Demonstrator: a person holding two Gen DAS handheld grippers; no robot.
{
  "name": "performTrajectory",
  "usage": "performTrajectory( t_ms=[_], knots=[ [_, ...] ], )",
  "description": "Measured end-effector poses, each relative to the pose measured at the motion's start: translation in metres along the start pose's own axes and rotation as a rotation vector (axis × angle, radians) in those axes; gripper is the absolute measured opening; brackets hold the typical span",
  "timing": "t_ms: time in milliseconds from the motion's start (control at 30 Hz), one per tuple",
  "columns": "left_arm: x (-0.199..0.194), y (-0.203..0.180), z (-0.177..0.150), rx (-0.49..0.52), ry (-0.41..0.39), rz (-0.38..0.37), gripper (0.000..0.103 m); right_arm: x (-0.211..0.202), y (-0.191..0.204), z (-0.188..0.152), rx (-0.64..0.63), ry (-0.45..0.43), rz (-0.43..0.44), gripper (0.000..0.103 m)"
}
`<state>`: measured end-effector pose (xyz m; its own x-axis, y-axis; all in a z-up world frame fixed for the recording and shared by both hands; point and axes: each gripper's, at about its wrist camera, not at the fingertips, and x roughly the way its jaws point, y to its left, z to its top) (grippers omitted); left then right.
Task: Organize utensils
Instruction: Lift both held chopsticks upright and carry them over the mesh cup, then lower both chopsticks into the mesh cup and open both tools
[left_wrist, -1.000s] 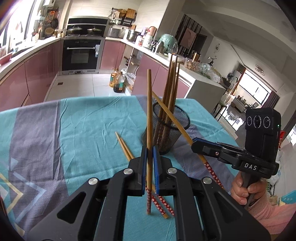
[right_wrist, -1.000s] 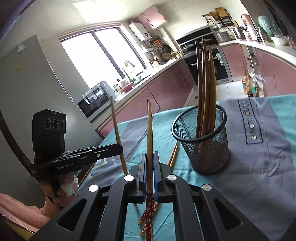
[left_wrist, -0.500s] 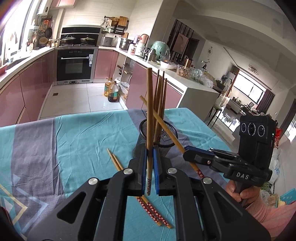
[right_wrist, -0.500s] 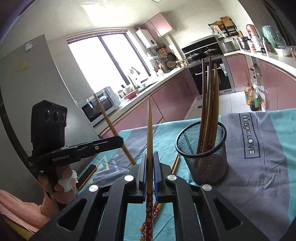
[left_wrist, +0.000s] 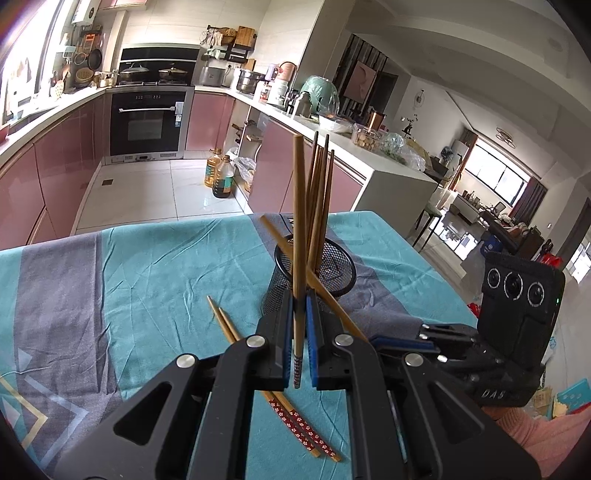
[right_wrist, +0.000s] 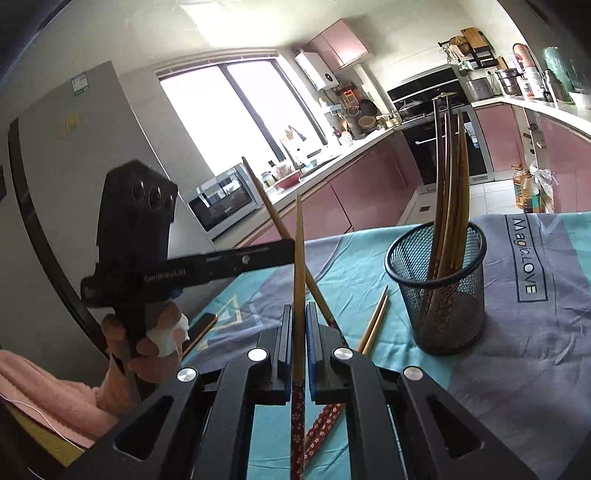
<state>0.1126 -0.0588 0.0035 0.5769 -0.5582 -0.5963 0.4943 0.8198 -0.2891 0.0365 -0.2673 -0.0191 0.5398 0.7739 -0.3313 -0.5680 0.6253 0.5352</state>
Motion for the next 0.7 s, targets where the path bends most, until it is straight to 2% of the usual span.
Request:
performTrajectory(
  t_ms=[167,300,700],
  knots=[
    [-0.001,-0.002,-0.002,0.005,0.002,-0.003,0.007,0.001,-0.005,-0.002,0.047,0.007,0.030,0.006],
    [0.001,-0.003,-0.002,0.010,0.003,-0.001,0.007,0.000,-0.004,0.000,0.038,-0.003,0.030,0.006],
    [0.001,-0.006,0.000,0.036,-0.001,0.013,0.007,-0.016,0.000,0.018,-0.015,-0.054,-0.072,0.006]
  ],
)
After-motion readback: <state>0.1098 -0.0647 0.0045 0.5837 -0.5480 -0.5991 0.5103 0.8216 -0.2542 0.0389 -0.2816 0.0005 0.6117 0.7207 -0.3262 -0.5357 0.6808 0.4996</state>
